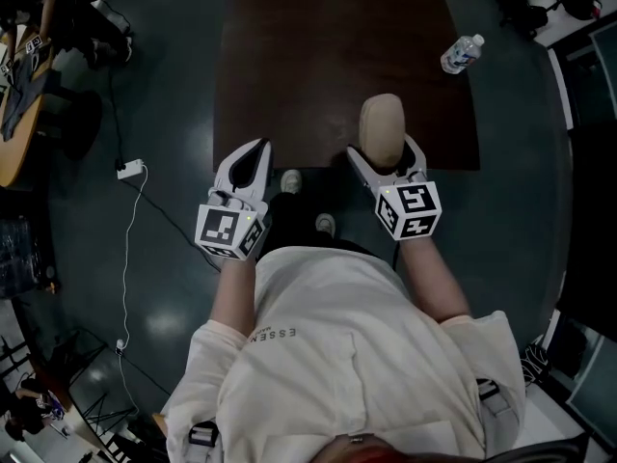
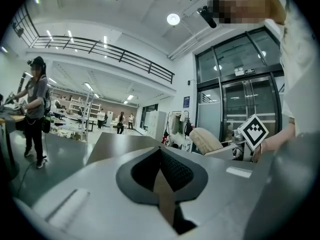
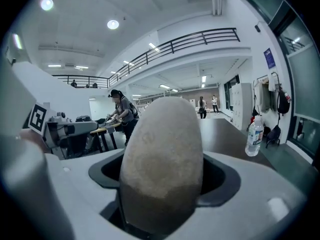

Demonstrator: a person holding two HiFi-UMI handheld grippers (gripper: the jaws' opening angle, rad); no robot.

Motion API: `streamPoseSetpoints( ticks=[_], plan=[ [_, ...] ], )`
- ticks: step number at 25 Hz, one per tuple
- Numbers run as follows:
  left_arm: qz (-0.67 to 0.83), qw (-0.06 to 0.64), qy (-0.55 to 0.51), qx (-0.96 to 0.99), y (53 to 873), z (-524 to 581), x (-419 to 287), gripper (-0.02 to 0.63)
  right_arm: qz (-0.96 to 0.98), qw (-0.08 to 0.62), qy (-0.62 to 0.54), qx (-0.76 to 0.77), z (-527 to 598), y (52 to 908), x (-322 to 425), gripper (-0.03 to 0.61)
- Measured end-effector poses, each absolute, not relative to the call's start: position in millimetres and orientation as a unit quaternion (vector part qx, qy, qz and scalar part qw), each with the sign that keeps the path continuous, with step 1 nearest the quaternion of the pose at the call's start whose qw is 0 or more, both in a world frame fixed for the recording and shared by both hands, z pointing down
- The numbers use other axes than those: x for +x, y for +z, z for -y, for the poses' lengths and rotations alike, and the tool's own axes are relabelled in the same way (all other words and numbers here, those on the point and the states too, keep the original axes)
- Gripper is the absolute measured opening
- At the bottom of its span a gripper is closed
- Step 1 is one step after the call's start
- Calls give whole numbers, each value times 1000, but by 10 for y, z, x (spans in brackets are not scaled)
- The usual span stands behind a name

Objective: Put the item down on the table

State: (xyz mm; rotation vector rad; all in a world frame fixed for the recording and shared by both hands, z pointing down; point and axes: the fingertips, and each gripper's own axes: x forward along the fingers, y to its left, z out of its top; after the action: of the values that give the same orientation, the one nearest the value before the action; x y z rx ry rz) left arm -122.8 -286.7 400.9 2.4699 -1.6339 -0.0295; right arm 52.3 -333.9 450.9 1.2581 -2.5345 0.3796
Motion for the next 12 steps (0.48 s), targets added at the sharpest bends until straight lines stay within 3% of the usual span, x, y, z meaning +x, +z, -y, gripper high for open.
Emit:
streamPoseSetpoints(
  ticks=[12],
  plan=[
    [517,145,15,844,4548,3939,-1481,17,851,269,189,410,4234,5498,83,391]
  ],
)
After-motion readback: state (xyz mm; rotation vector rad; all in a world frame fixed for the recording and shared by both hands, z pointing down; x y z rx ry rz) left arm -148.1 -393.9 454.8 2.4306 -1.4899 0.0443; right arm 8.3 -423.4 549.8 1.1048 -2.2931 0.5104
